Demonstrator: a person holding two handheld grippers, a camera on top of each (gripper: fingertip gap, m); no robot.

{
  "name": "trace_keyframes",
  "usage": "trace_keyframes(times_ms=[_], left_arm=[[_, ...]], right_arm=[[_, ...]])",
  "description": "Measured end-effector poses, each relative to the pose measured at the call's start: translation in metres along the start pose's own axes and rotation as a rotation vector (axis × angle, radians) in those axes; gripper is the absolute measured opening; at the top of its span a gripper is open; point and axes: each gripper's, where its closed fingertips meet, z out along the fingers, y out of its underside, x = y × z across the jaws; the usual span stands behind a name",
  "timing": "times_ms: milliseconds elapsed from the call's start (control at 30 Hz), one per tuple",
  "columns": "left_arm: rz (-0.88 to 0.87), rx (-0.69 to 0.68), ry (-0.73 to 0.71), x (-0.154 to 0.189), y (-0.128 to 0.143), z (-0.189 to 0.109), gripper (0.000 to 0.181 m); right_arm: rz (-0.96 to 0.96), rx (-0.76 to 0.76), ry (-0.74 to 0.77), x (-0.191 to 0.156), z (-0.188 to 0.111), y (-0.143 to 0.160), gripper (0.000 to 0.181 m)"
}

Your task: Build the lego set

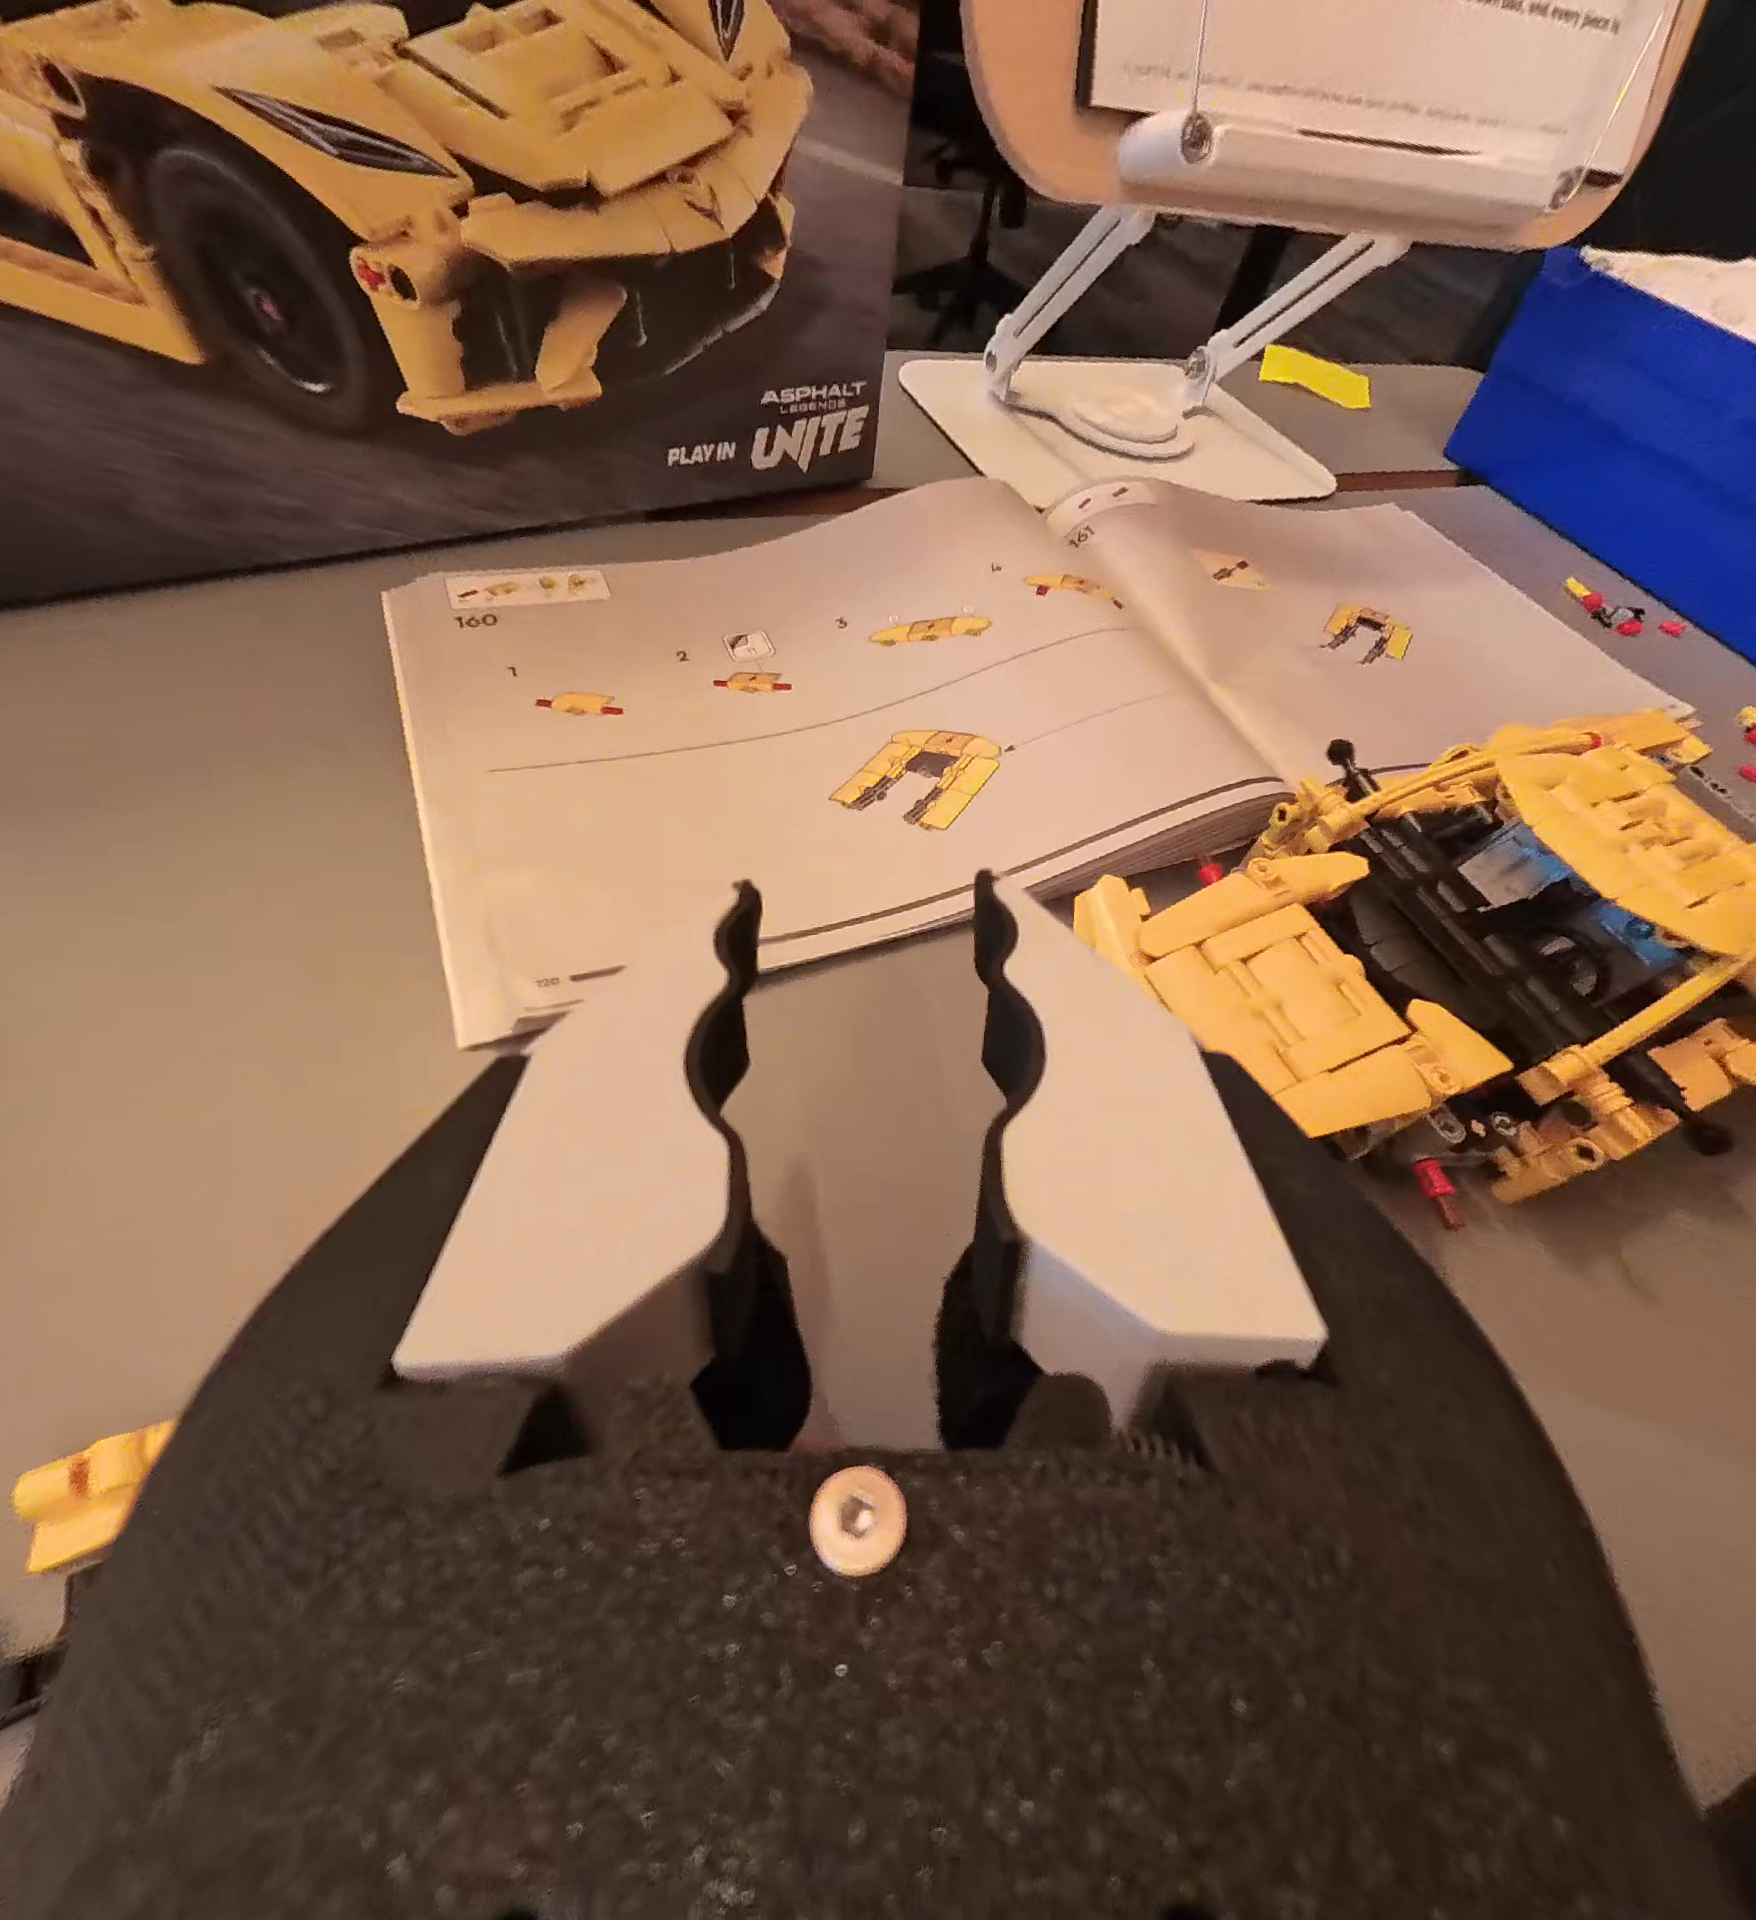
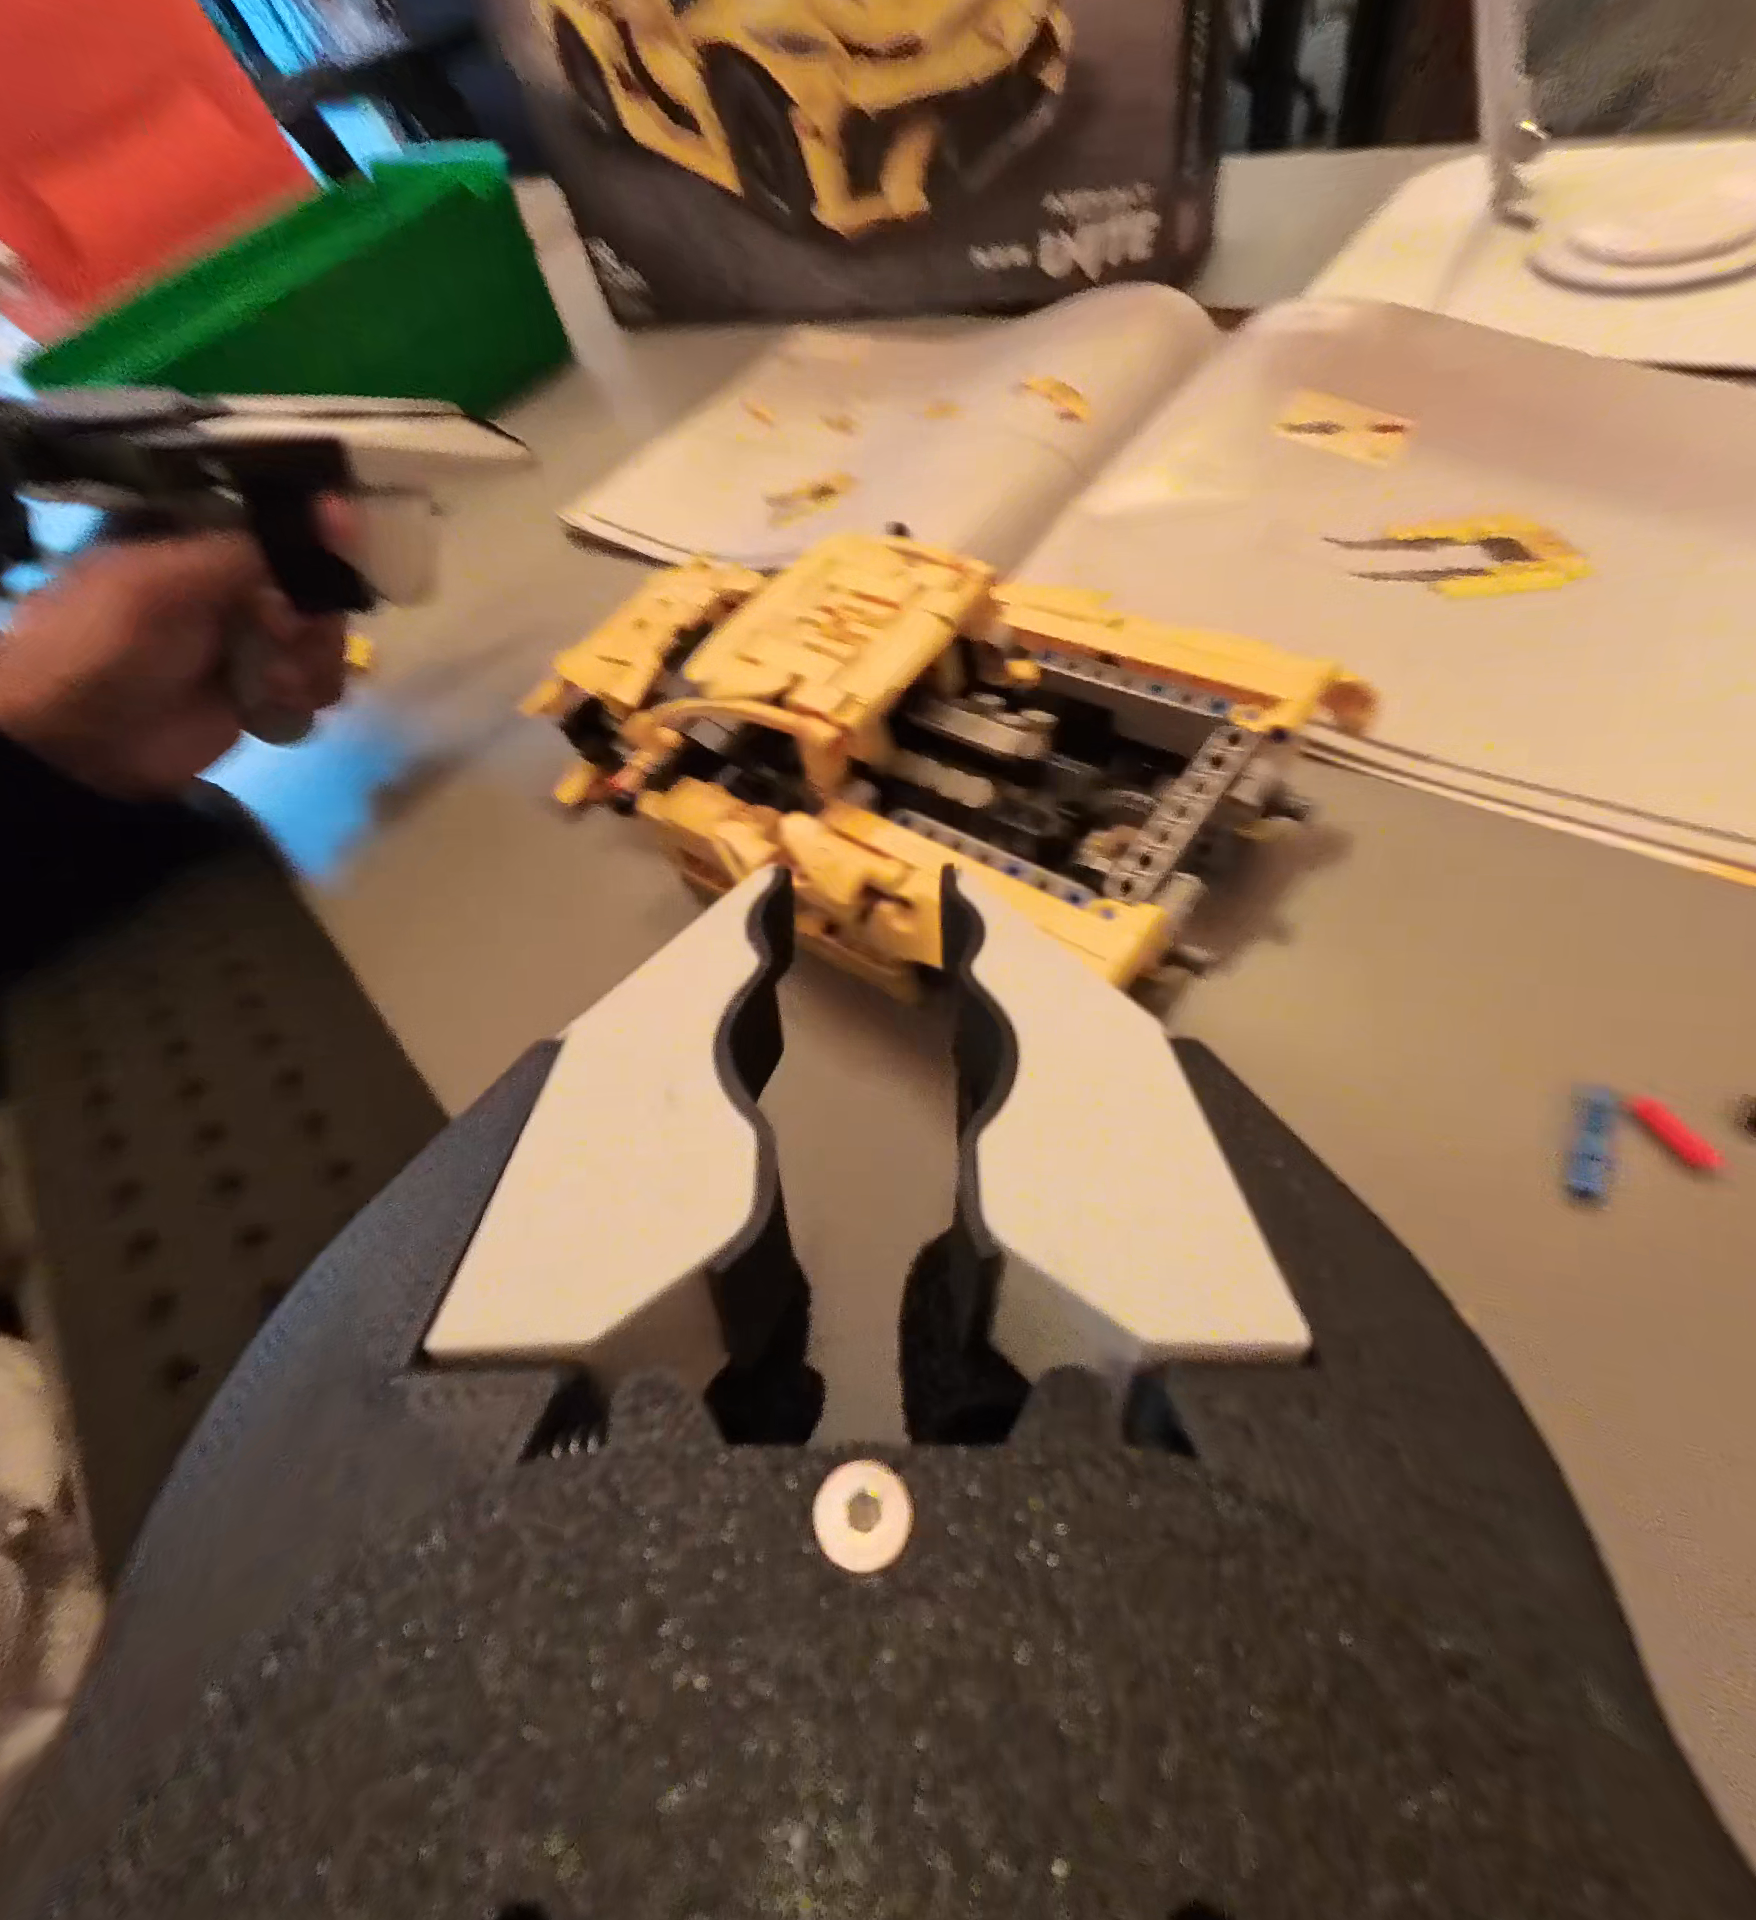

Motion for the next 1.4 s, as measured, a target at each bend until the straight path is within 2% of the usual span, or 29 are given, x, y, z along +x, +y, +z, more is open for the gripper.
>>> trace_keyframes(times_ms=[100, 267, 333, 433, 500, 567, 667, 733, 833, 933, 1067, 1167, 1400], left_arm=[[-0.045, 0.001, 0.038, 0.003, 0.000, 0.000, 0.041], [-0.078, 0.053, 0.123, 0.008, -0.008, -0.009, 0.041], [-0.053, 0.075, 0.118, -0.006, -0.016, -0.034, 0.041], [0.000, 0.071, -0.064, -0.069, -0.021, -0.099, 0.041], [-0.027, -0.023, -0.191, -0.112, -0.002, -0.145, 0.041], [-0.068, -0.186, -0.277, -0.139, 0.035, -0.179, 0.041], [-0.127, -0.316, -0.289, -0.146, 0.078, -0.201, 0.042], [-0.166, -0.282, -0.247, -0.137, 0.082, -0.197, 0.042], [-0.176, -0.230, -0.131, -0.107, 0.075, -0.168, 0.042], [-0.116, -0.269, -0.084, -0.080, 0.078, -0.133, 0.042], [-0.007, -0.306, -0.073, -0.061, 0.083, -0.106, 0.042], [0.021, -0.312, -0.129, -0.070, 0.082, -0.100, 0.041], [-0.026, -0.298, -0.285, -0.116, 0.063, -0.077, 0.042]], right_arm=[[0.002, 0.058, -0.045, -0.018, 0.008, -0.002, 0.026], [-0.010, 0.049, -0.048, -0.017, 0.009, 0.000, 0.023], [-0.008, 0.060, -0.041, -0.016, 0.008, -0.001, 0.022], [-0.027, 0.068, -0.044, -0.018, 0.008, -0.002, 0.021], [-0.041, 0.045, -0.057, -0.021, 0.010, 0.002, 0.021], [-0.056, 0.017, -0.067, -0.024, 0.013, 0.006, 0.021], [-0.084, 0.002, -0.062, -0.026, 0.015, 0.008, 0.021], [-0.087, -0.002, -0.063, -0.027, 0.016, 0.009, 0.021], [-0.080, 0.000, -0.069, -0.027, 0.015, 0.008, 0.021], [-0.085, 0.010, -0.068, -0.027, 0.014, 0.008, 0.020], [-0.100, 0.025, -0.065, -0.028, 0.012, 0.006, 0.020], [-0.089, 0.029, -0.068, -0.027, 0.012, 0.005, 0.019], [-0.074, 0.029, -0.079, -0.027, 0.012, 0.005, 0.019]])
